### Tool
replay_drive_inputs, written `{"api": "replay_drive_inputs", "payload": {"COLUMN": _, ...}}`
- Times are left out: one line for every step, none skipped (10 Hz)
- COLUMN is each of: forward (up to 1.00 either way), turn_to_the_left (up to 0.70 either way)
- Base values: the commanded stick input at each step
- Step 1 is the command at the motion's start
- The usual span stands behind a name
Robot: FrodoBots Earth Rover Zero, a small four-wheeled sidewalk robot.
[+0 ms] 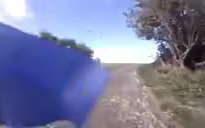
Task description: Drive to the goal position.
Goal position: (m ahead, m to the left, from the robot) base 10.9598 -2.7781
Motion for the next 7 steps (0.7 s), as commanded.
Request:
{"api": "replay_drive_inputs", "payload": {"forward": 1.0, "turn_to_the_left": -0.31}}
{"api": "replay_drive_inputs", "payload": {"forward": 1.0, "turn_to_the_left": -0.24}}
{"api": "replay_drive_inputs", "payload": {"forward": 1.0, "turn_to_the_left": -0.14}}
{"api": "replay_drive_inputs", "payload": {"forward": 1.0, "turn_to_the_left": -0.03}}
{"api": "replay_drive_inputs", "payload": {"forward": 1.0, "turn_to_the_left": -0.1}}
{"api": "replay_drive_inputs", "payload": {"forward": 1.0, "turn_to_the_left": -0.24}}
{"api": "replay_drive_inputs", "payload": {"forward": 1.0, "turn_to_the_left": -0.34}}
